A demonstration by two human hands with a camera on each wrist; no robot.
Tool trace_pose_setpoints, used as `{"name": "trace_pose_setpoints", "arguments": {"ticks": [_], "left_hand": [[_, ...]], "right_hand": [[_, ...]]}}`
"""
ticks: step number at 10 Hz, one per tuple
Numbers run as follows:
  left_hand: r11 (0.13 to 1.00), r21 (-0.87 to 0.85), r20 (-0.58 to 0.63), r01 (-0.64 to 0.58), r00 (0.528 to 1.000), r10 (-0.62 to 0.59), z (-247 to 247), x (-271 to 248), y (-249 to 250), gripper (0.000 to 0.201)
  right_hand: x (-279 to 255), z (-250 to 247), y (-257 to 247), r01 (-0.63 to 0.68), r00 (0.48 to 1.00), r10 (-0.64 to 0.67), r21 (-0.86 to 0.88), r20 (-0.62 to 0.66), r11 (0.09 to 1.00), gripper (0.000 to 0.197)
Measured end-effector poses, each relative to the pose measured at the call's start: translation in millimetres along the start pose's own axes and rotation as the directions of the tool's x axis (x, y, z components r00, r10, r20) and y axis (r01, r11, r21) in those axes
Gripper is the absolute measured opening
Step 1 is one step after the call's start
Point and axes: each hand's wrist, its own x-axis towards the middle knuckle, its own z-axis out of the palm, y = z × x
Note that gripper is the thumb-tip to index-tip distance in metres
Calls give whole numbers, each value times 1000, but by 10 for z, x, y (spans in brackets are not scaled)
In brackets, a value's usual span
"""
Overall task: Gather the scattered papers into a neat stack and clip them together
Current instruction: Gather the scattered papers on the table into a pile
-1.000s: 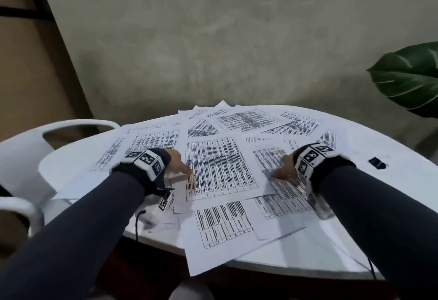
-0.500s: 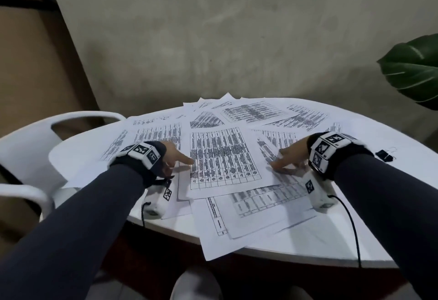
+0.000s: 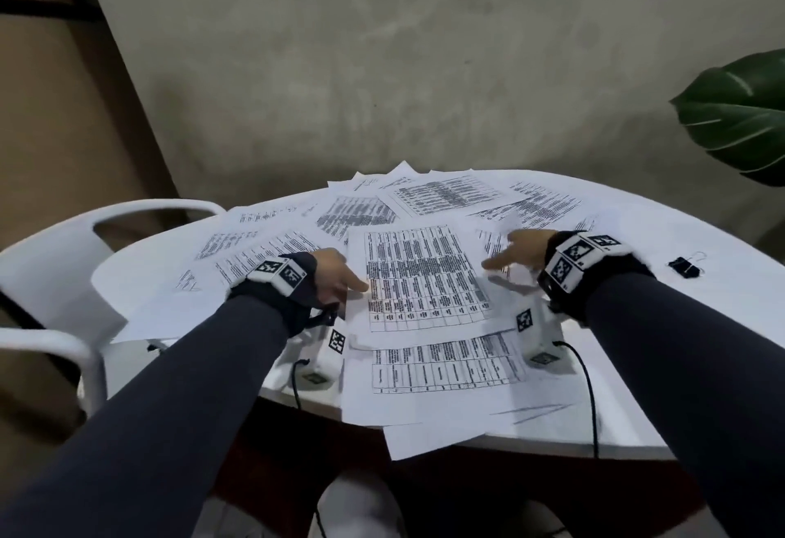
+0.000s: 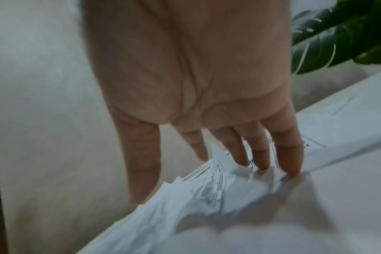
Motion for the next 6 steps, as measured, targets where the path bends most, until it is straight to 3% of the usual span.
{"name": "trace_pose_setpoints", "arguments": {"ticks": [1,2,3,4,5,6], "left_hand": [[977,-206,72,-56,995,72,69,-78,34,37],[970,-222,48,-97,993,110,137,-77,49,51],[977,-187,-24,-103,995,100,86,-24,87,58],[937,349,-207,23,977,54,-160,-37,99,70],[705,683,-140,193,981,-134,-424,-58,-92,40],[599,785,18,159,960,-279,-450,-87,-274,38]], "right_hand": [[39,34,59,-18,989,16,-14,-147,1000,115],[-2,131,124,-44,990,41,-19,-137,999,133],[-22,166,141,-26,987,18,-46,-162,999,120],[12,14,191,-56,979,43,-60,-199,997,99],[21,-176,260,-9,986,-2,-66,-165,998,33],[29,-232,304,26,993,-29,-29,-112,999,26]]}}
